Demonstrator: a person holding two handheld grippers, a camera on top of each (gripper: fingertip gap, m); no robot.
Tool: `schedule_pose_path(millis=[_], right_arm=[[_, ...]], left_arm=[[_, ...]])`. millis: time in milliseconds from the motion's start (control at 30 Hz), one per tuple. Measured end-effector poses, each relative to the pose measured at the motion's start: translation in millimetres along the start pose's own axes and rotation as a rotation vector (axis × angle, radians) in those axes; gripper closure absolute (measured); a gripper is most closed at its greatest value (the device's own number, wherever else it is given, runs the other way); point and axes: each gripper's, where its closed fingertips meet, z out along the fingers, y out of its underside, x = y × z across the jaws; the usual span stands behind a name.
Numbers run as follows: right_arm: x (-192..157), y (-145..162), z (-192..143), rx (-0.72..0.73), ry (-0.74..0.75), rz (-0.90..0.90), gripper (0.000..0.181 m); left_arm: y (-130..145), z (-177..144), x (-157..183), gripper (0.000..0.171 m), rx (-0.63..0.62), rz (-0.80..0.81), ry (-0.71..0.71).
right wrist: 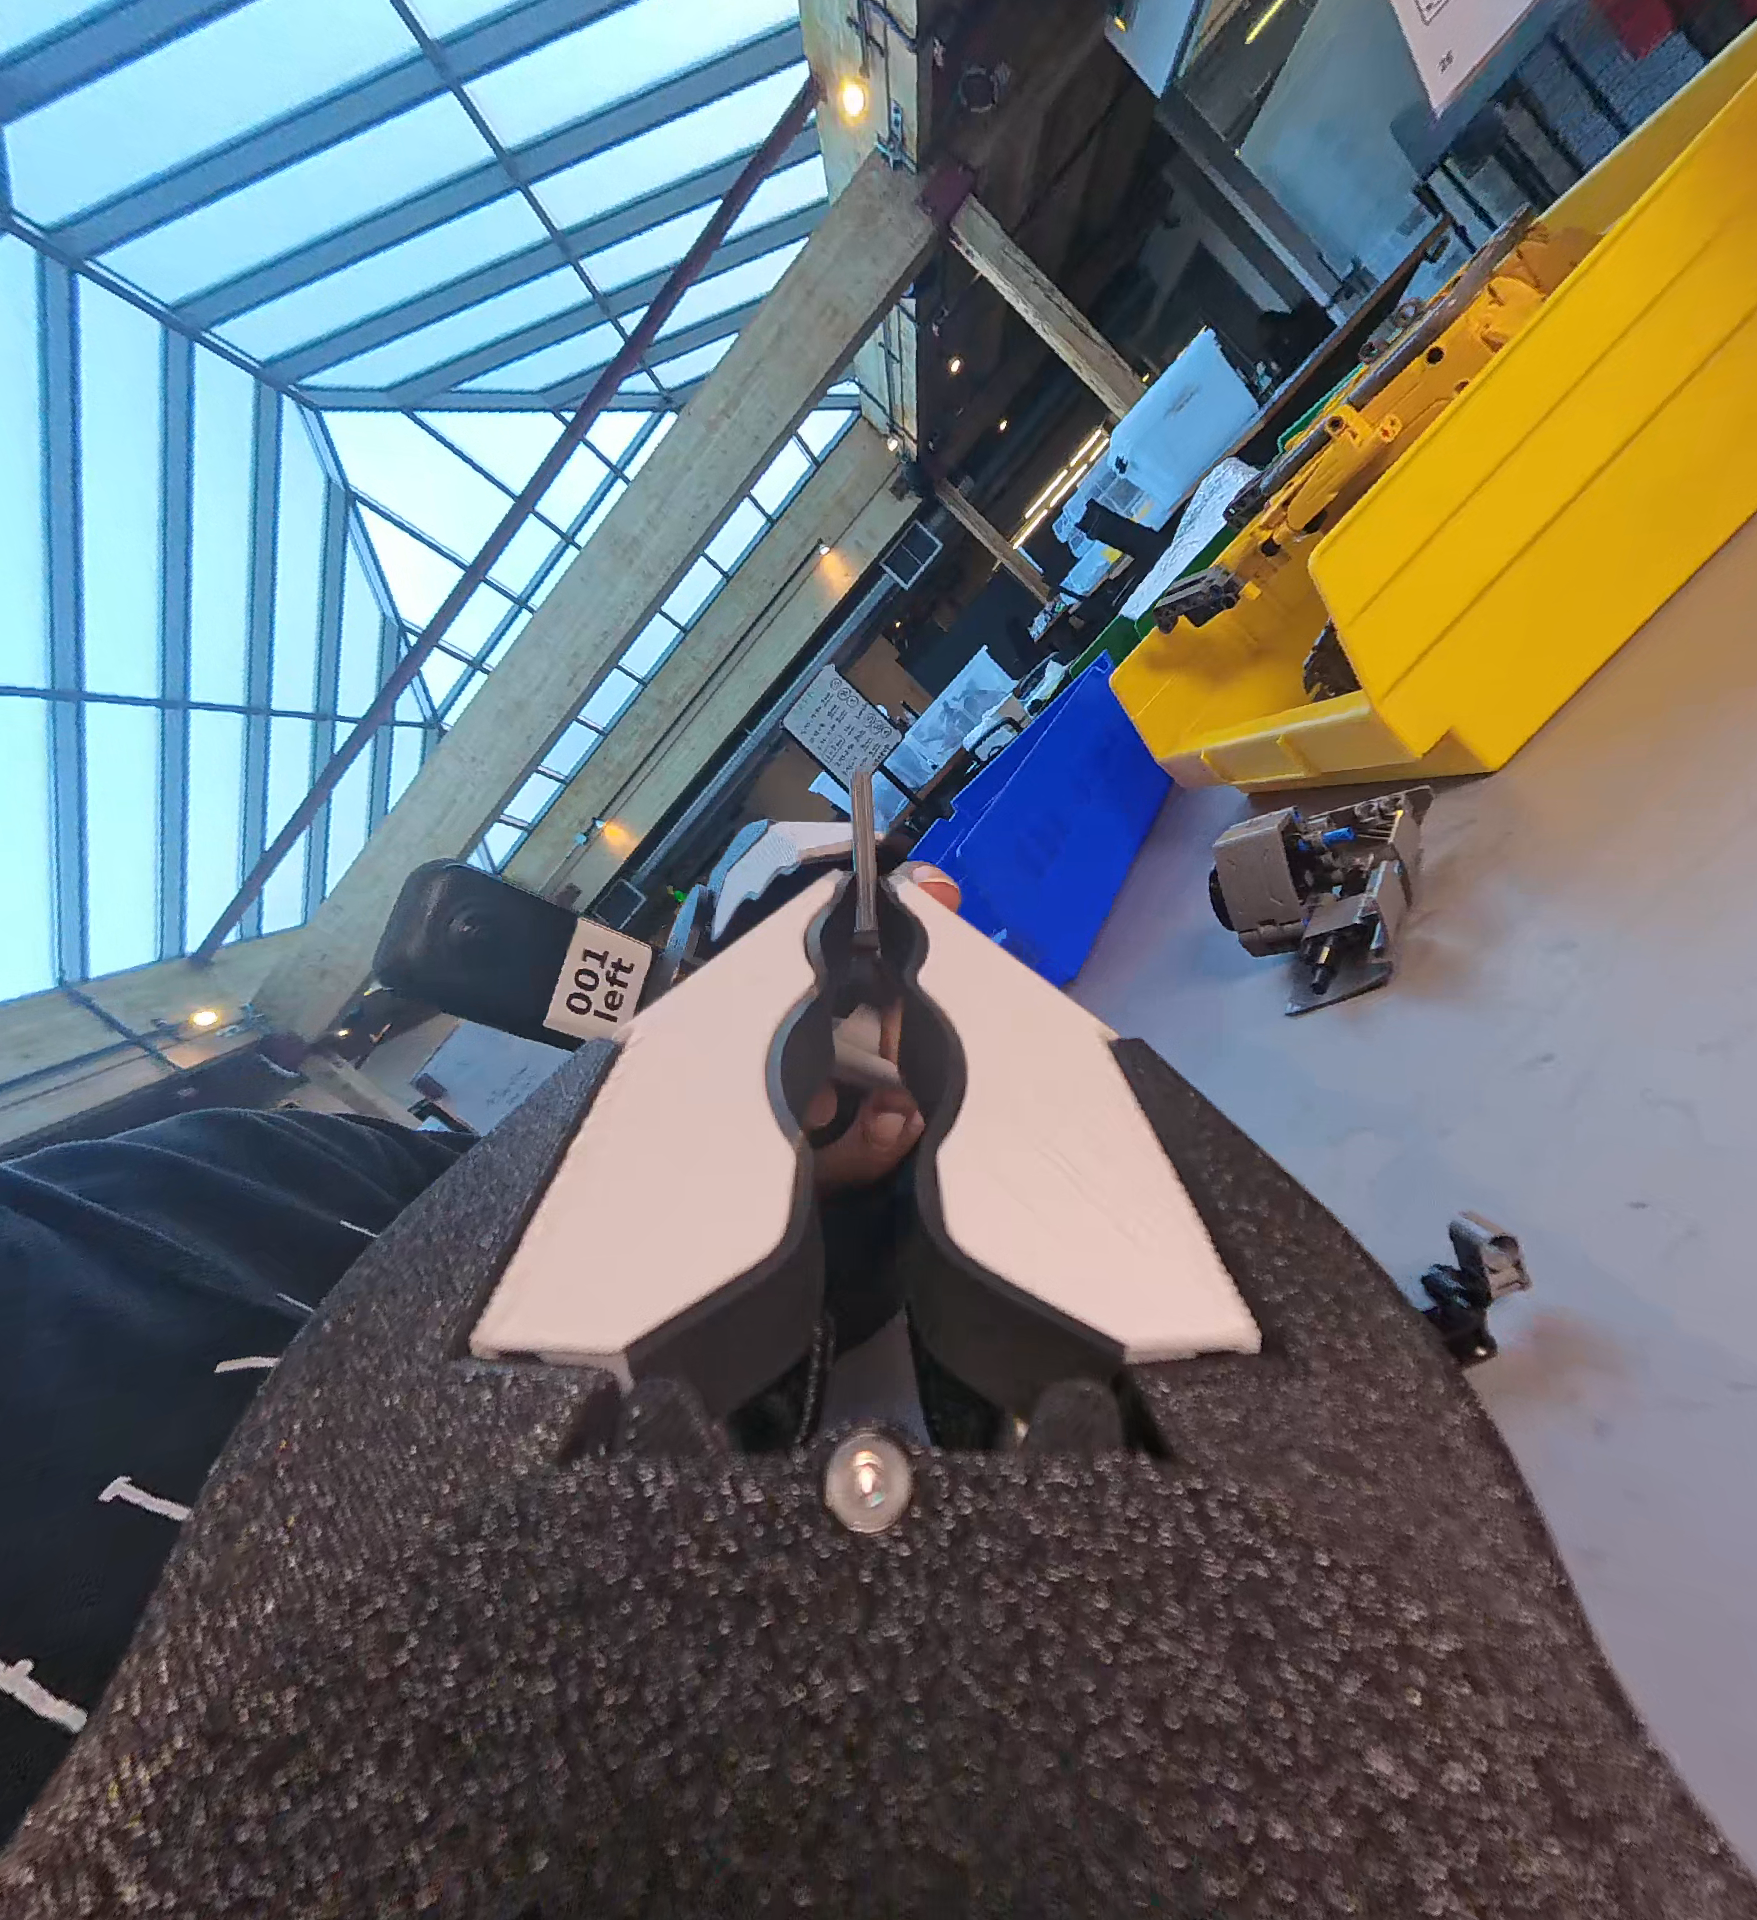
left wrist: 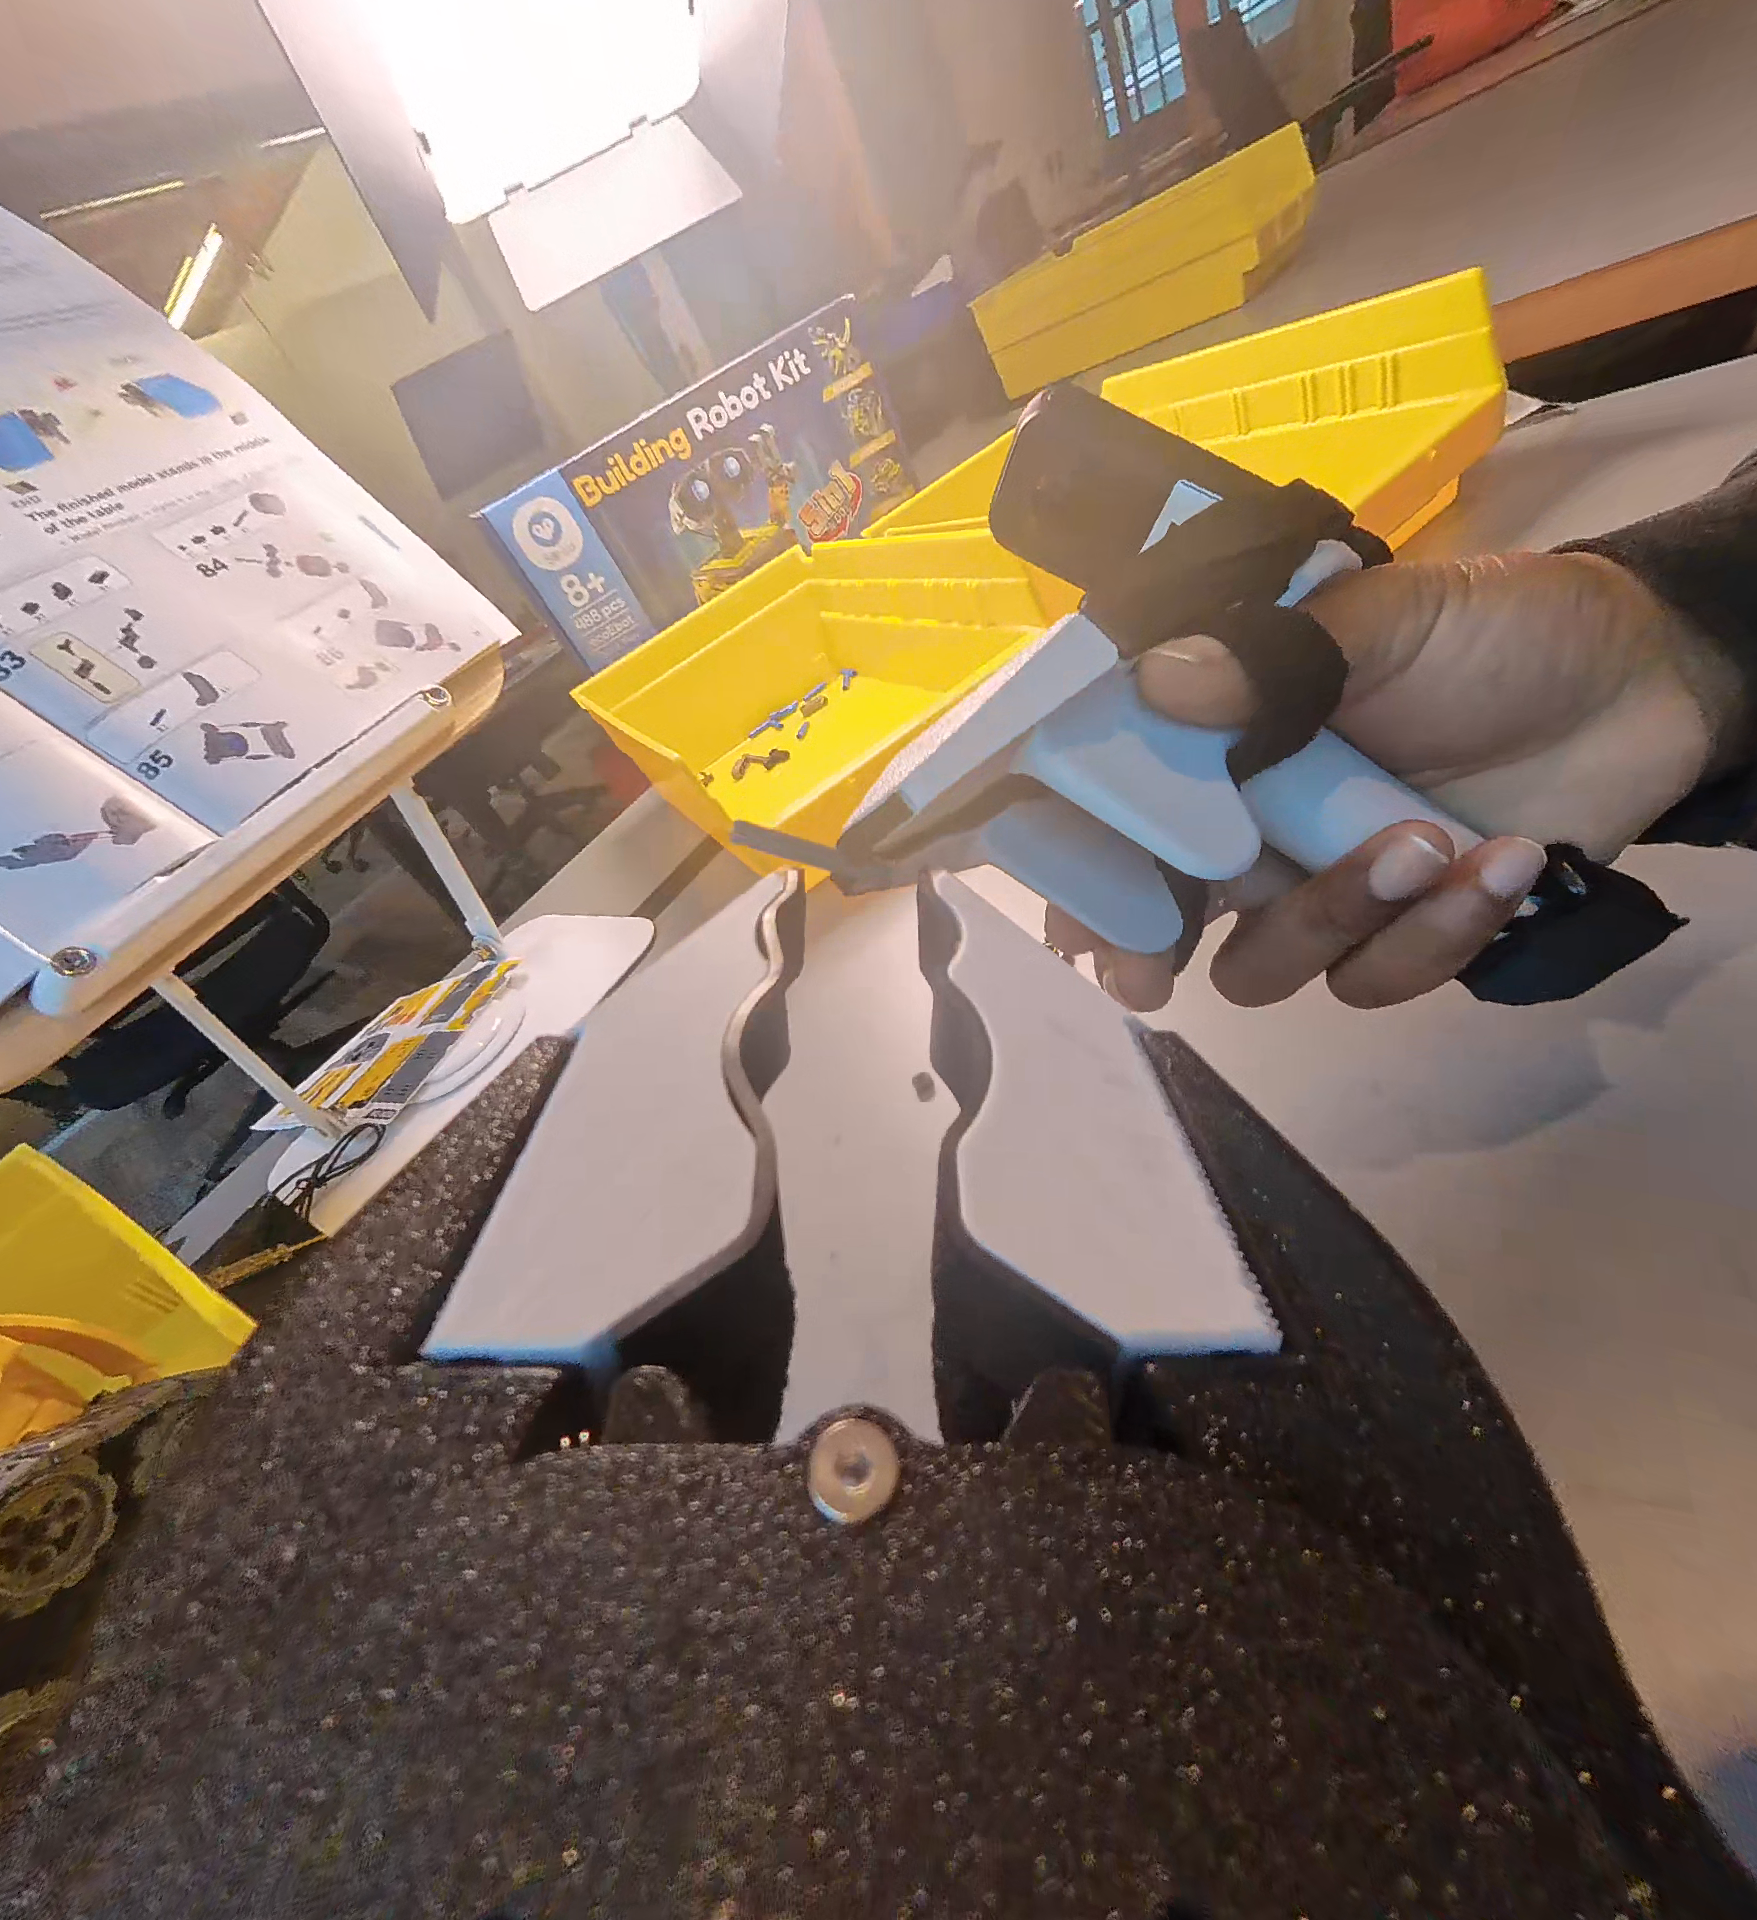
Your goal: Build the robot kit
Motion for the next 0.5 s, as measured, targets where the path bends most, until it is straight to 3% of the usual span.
schedule_pose_path(millis=[267,500], right_arm=[[6,9,-2,-0.085,0.006,-0.036,0.178],[9,20,-9,-0.268,0.055,-0.259,0.178]], left_arm=[[11,-3,4,0.165,-0.064,0.131,0.015],[20,-11,10,0.168,-0.097,0.132,0.123]])
